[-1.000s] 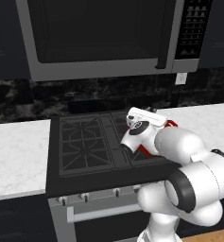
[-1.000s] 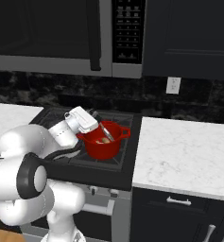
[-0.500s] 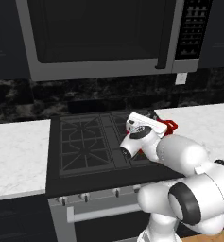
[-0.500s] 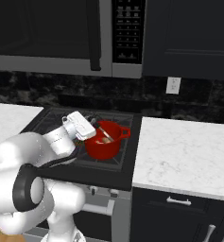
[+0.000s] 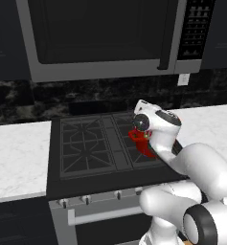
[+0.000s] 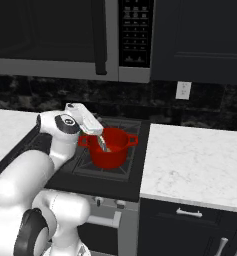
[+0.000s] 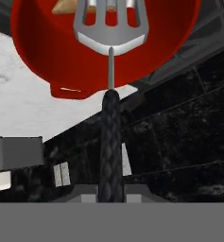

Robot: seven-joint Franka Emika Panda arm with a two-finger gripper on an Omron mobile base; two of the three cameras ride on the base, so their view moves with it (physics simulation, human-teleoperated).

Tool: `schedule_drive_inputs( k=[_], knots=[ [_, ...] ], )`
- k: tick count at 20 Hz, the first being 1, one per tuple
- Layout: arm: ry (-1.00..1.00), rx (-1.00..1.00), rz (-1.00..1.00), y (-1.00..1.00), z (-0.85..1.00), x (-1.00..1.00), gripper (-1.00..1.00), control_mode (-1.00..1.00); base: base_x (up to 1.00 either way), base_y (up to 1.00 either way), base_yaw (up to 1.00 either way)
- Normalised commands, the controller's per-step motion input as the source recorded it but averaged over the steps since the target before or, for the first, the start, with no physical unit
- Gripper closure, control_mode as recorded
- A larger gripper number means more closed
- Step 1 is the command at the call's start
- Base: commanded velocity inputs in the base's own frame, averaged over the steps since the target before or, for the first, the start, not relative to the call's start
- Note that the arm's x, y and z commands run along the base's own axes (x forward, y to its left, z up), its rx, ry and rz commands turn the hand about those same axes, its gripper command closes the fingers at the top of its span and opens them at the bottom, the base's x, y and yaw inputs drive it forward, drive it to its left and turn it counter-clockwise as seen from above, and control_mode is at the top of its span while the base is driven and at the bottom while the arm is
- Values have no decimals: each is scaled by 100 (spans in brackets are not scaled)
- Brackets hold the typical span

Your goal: Put the sweet potato and garlic in the pot. Retrieve the spatula and lightly stir the vegetables in the pot.

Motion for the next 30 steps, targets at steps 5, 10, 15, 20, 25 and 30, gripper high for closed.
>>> schedule_drive_inputs(
  k=[5, 10, 15, 20, 25, 30],
  knots=[
    [16, 15, 0, -4, 1, 3, 100, -100, 0, 0, 0],
    [8, 0, 0, -15, -46, 31, 100, -100, 0, 0, 0],
    [-6, -14, 0, -9, -87, 35, 100, -100, 0, 0, 0],
    [-32, -30, 0, -2, -52, 13, 100, -100, 0, 0, 0],
    [-47, -34, 0, -13, -5, 0, 100, -100, 0, 0, 0],
    [-11, 4, 0, 0, 5, -24, 100, -100, 0, 0, 0]
  ],
)
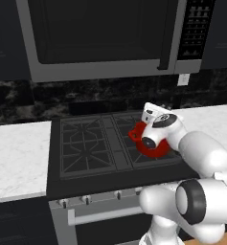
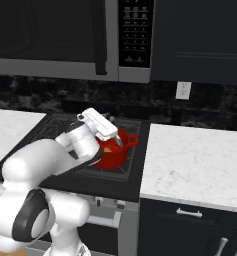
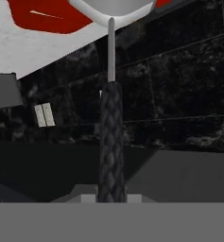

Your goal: Put the sweet potato and garlic in the pot. Retrieve the spatula and lightly stir the vegetables in the pot.

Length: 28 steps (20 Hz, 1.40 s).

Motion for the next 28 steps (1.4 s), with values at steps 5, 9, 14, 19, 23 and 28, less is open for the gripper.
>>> schedule_drive_inputs(
  k=[5, 9, 14, 19, 23, 28],
  knots=[
    [16, 16, 4, 2, 29, -23, 100, -100, 0, 0, 0],
    [22, 6, 2, 5, 85, 3, 100, -100, 0, 0, 0],
    [16, 5, 3, 10, 45, 0, 100, -100, 0, 0, 0],
    [0, 7, 8, 20, -19, 4, 100, -100, 0, 0, 0],
    [-7, 0, 10, 21, -29, 28, 100, -100, 0, 0, 0],
    [-7, 0, 9, 8, -66, 9, 100, -100, 0, 0, 0]
  ],
)
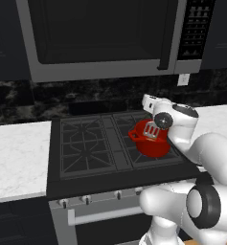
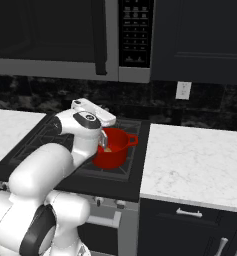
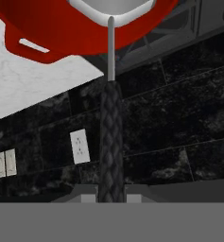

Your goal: Put the sweet potato and garlic in the pot. Retrieve the spatula and lightly stir the vegetables in the pot.

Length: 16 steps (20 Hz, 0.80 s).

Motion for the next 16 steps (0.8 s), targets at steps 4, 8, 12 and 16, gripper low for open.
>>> schedule_drive_inputs(
  k=[4, 8, 12, 16],
  knots=[
    [-6, 0, 8, 0, -84, 4, 100, -100, 0, 0, 0],
    [-3, 0, 6, 0, -44, 38, 100, -100, 0, 0, 0],
    [0, 0, 5, 0, -55, 36, 100, -100, 0, 0, 0],
    [-3, 1, 5, -1, -84, 6, 100, -100, 0, 0, 0]
  ],
)
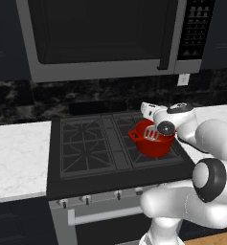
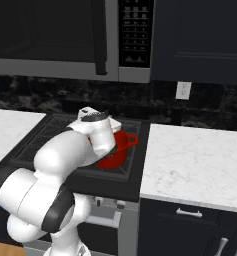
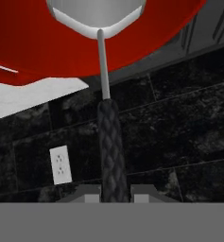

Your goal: Put the sweet potato and garlic in the pot. Retrieve the spatula and lightly stir the vegetables in the pot.

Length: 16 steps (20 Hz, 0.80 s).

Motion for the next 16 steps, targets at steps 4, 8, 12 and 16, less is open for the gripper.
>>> schedule_drive_inputs(
  k=[4, 8, 12, 16],
  knots=[
    [-14, -3, 1, -9, -34, 30, 100, -100, 0, 0, 0],
    [-16, -9, 0, 0, 0, 9, 100, -100, 0, 0, 0],
    [-7, -1, 0, 3, 0, -52, 100, -100, 0, 0, 0],
    [1, 1, 0, 7, -7, -46, 100, -100, 0, 0, 0]
  ],
)
